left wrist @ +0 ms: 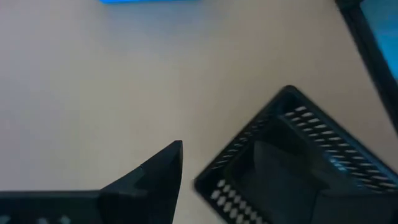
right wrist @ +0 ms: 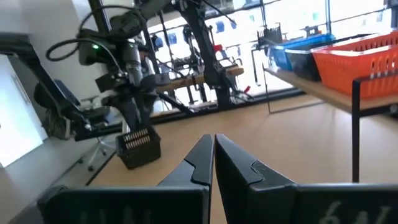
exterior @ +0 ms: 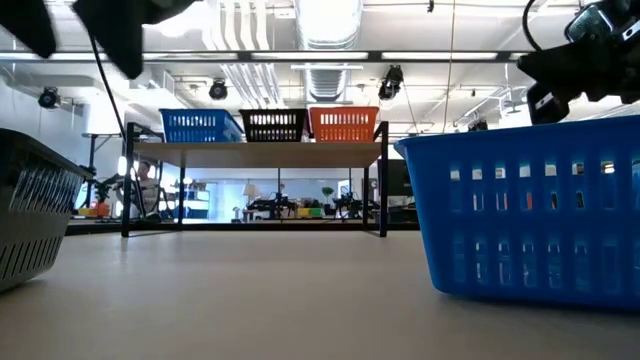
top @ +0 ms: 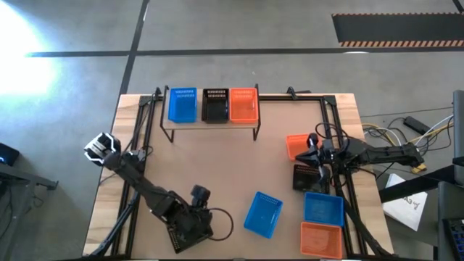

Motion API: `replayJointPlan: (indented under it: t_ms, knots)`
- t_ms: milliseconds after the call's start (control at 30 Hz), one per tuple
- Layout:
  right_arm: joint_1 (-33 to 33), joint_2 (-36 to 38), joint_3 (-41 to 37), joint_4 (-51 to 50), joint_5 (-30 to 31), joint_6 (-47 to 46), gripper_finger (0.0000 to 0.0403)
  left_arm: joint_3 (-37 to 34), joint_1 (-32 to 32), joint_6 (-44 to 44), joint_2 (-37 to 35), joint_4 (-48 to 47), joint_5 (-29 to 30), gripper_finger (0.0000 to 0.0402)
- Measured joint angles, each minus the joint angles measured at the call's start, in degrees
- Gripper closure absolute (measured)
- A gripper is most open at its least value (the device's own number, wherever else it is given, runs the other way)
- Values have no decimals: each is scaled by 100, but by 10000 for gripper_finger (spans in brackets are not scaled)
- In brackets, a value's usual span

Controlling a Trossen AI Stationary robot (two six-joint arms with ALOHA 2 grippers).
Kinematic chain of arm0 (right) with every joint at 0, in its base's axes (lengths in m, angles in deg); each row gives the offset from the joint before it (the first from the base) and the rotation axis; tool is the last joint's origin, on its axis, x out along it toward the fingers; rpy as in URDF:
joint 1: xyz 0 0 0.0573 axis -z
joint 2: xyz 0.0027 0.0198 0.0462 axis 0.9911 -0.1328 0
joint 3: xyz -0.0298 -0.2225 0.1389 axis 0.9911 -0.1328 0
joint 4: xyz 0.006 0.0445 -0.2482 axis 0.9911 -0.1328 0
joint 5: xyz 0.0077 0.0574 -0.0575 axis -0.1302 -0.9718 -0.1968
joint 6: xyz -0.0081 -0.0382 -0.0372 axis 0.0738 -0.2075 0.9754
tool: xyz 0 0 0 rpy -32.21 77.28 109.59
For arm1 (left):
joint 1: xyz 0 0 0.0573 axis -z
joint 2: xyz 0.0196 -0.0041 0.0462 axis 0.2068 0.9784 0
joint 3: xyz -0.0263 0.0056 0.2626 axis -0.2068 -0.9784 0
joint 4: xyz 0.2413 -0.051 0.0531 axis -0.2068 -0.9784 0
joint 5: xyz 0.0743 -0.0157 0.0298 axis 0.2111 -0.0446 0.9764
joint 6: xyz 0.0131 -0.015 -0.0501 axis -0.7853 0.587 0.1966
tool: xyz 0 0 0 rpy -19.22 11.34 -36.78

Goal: Stack baskets on shelf by color
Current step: Stack the left black basket on top of the black basket on the shelf

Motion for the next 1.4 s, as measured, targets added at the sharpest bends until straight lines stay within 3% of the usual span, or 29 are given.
replayJointPlan:
  t_ms: [267, 633, 1033, 1400]
  knots:
    - [0, -5, 0, -312, 8, -39, 394, 29, 53, 140, 473, 99, -313, 257]
    - [0, -7, -2, -400, 13, -37, 394, -22, -379, -584, 858, 152, -298, 288]
    - [0, -7, -9, -440, 24, -37, 394, -182, -1002, -1191, 844, 21, -286, 393]
    - [0, -7, -23, -442, 23, -37, 394, -219, -1498, -1250, 583, -1134, 864, 389]
